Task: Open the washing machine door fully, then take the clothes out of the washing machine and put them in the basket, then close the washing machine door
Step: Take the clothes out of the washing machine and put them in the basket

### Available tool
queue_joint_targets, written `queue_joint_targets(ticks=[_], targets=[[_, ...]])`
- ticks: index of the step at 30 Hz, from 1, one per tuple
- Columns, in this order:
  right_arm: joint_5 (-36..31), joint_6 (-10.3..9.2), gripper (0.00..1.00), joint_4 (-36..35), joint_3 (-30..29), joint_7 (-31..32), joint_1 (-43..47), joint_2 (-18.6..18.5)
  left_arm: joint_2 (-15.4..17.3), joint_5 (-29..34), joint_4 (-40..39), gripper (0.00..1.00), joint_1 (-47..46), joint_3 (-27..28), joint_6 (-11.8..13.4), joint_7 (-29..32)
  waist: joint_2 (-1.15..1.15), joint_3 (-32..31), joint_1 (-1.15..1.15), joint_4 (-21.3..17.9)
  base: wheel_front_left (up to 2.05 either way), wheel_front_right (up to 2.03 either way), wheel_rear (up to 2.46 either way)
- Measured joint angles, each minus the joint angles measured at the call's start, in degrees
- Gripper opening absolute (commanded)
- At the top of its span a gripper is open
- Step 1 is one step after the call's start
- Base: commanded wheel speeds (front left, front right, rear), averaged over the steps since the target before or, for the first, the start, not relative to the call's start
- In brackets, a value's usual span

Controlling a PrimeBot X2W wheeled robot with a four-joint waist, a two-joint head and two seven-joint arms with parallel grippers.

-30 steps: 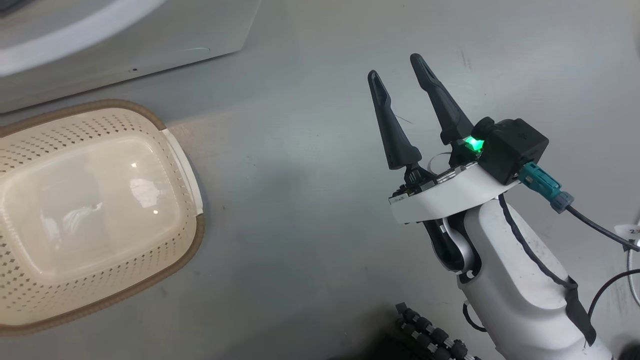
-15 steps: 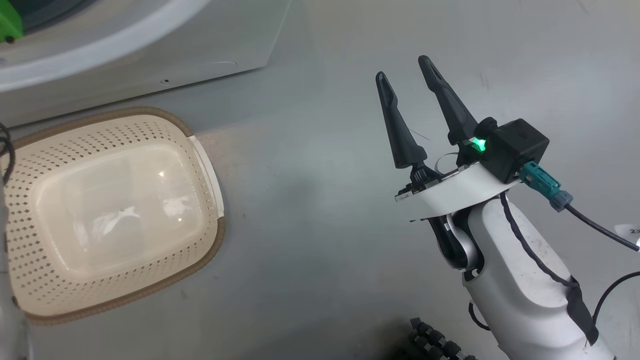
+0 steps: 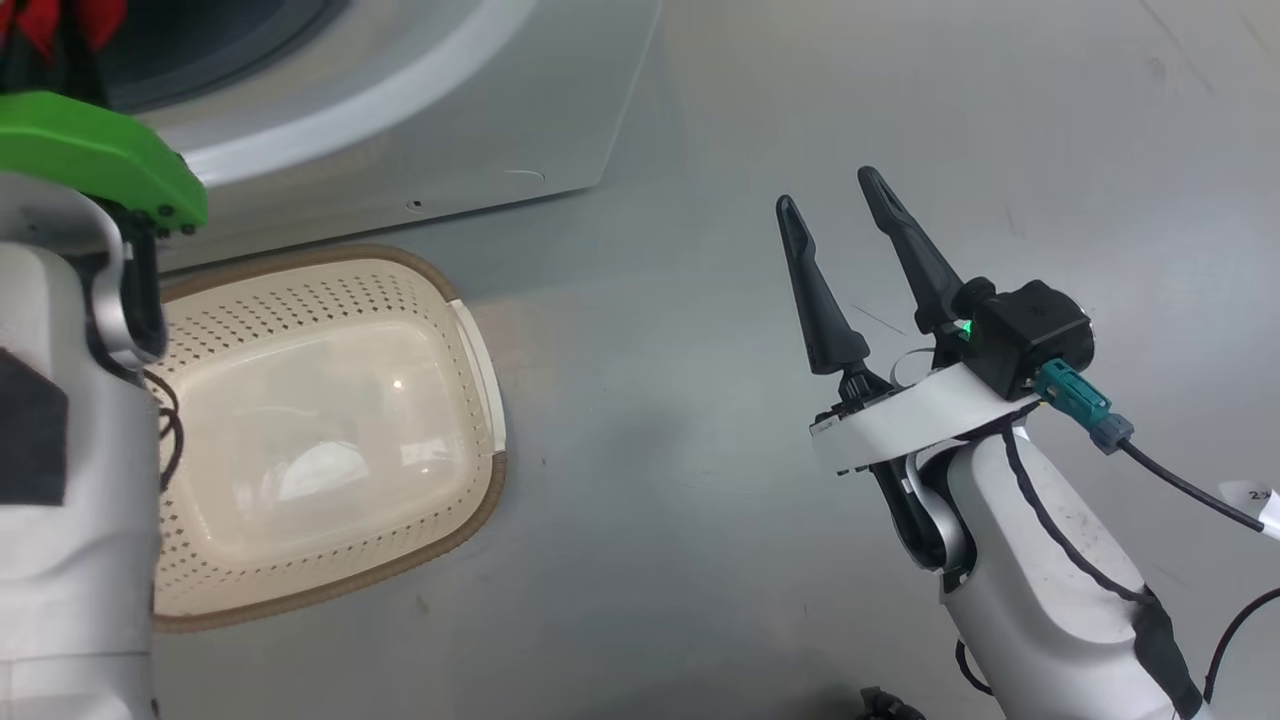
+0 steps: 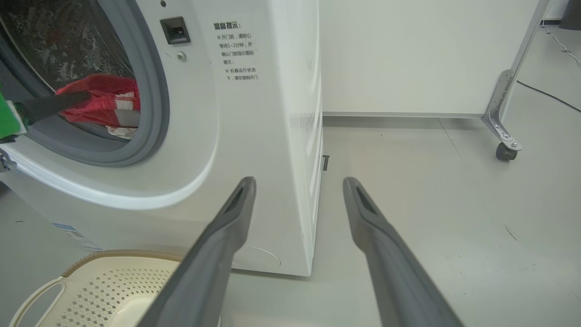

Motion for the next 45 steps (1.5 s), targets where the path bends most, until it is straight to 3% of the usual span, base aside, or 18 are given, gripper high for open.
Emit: queue_joint_targets(ticks=[19, 45], targets=[[-1.4, 0.13, 1.00, 3.2, -1.9, 0.0, 6.1, -0.1, -4.9, 0.5, -6.2, 0.00, 18.5, -2.4, 1.5, -9.3, 0.00, -9.5, 0.00, 5.1, 0.00, 0.00, 0.00], [-1.4, 0.14, 1.00, 4.2, -3.3, 0.0, 12.5, -0.1, -5.1, 2.3, -22.3, 0.00, 25.5, -0.9, 3.4, -12.7, 0.00, -21.3, 0.00, 7.3, 0.00, 0.00, 0.00]])
